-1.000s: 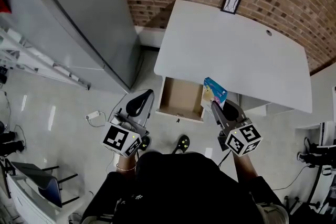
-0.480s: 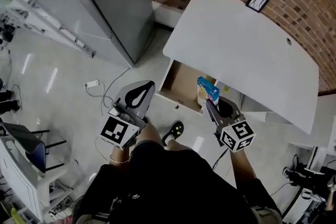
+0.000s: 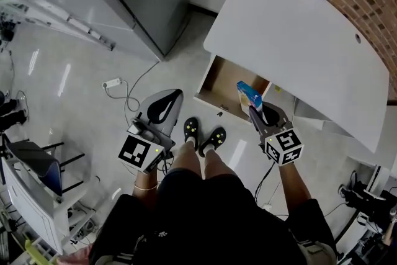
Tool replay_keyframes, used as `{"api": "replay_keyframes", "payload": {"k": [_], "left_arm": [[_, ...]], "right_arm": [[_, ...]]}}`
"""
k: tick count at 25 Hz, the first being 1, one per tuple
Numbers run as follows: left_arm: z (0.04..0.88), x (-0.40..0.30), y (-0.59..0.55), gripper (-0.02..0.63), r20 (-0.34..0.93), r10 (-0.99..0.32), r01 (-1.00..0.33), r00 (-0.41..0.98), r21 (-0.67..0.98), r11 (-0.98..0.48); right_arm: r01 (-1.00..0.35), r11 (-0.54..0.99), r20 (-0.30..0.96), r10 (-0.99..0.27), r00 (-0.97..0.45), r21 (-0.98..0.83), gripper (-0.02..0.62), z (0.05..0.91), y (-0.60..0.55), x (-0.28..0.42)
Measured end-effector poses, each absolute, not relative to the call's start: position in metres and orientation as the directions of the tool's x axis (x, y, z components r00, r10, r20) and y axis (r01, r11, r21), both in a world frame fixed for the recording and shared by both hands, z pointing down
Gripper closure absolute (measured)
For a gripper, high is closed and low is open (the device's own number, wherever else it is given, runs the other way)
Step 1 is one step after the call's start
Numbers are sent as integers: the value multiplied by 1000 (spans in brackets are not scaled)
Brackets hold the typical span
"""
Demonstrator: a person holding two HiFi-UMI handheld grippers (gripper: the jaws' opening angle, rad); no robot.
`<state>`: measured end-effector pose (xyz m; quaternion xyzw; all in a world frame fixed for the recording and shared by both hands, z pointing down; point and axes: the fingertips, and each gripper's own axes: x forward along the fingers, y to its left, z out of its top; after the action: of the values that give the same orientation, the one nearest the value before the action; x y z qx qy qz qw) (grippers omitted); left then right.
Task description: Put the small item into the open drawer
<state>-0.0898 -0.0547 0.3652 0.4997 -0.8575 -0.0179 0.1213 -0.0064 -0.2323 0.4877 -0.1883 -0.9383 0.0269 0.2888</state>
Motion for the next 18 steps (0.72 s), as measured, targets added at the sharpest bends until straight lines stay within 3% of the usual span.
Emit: {"api": "replay_keyframes", "payload": {"k": [18], "left_arm": [[435,-117,-56,609,228,-865,-856,-448,172,488]], "right_arm": [[424,901,680,369,-633,-94,497,603,-225,-34]]}}
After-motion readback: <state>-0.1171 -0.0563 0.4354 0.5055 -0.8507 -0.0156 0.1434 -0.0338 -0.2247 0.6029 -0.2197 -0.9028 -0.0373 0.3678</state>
